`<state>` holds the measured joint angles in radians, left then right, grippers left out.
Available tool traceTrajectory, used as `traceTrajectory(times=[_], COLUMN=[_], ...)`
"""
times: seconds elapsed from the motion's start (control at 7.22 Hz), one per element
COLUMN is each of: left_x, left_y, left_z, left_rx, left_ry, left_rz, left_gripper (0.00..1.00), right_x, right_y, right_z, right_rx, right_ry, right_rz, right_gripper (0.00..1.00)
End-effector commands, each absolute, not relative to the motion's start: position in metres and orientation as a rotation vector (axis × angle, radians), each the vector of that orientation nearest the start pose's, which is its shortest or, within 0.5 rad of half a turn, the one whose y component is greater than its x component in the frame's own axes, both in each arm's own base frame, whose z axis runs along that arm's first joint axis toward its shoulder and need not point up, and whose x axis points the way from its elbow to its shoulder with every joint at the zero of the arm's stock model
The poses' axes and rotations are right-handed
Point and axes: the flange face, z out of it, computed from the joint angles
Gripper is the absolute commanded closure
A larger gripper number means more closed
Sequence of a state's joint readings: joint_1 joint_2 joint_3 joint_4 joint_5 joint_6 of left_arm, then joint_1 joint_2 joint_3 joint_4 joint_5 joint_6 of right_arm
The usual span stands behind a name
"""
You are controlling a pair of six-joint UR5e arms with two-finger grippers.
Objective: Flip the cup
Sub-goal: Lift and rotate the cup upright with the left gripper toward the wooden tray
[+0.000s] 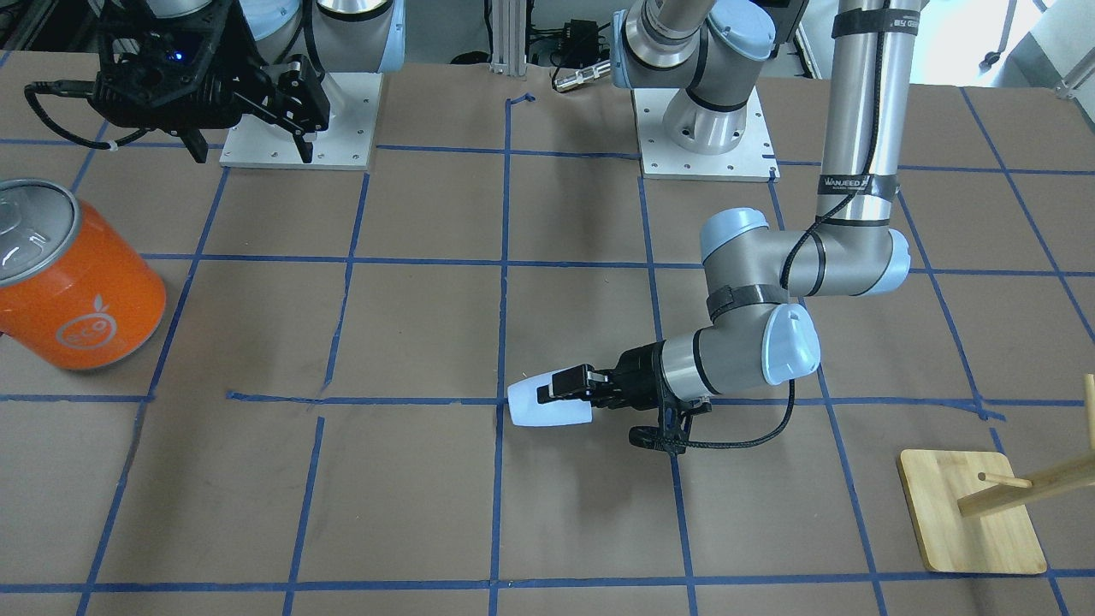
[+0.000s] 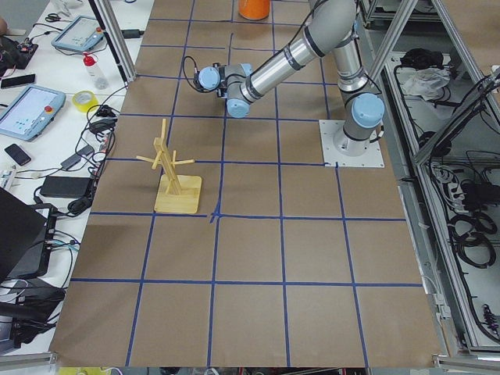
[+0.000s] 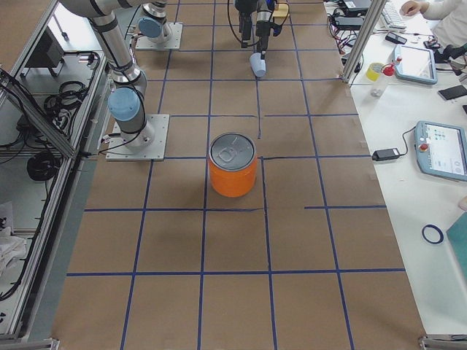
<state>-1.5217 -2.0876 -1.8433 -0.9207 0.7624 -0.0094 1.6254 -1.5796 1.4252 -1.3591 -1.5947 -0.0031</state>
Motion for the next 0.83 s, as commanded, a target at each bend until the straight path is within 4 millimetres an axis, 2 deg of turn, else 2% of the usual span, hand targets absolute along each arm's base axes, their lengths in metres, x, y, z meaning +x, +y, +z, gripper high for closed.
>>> traceTrajectory(times=[0.0,0.14,0.42,0.55,0.69], left_x=[-0.180,-0.180,-0.179,-0.172,-0.159], left_y=[-0.589,-0.596,-0.625,-0.634,-0.641], left_z=[0.186,0.203,0.261,0.286,0.301], left_rx=[0.202,0.237,0.293,0.299,0.342], left_ry=[-2.266,-2.260,-2.270,-2.360,-2.509], left_rz=[-0.146,-0.130,-0.045,0.028,0.046], left_gripper=[1.00,1.00,1.00,1.00,1.00], right_x=[0.158,0.157,0.156,0.154,0.156], right_y=[-0.479,-0.483,-0.487,-0.488,-0.488], right_z=[0.543,0.545,0.537,0.537,0.537], right_rx=[-0.092,-0.099,-0.092,-0.087,-0.082], right_ry=[3.162,3.153,3.166,3.168,3.166], right_rz=[-0.002,-0.046,-0.023,-0.023,-0.023], right_gripper=[0.00,0.00,0.00,0.00,0.00])
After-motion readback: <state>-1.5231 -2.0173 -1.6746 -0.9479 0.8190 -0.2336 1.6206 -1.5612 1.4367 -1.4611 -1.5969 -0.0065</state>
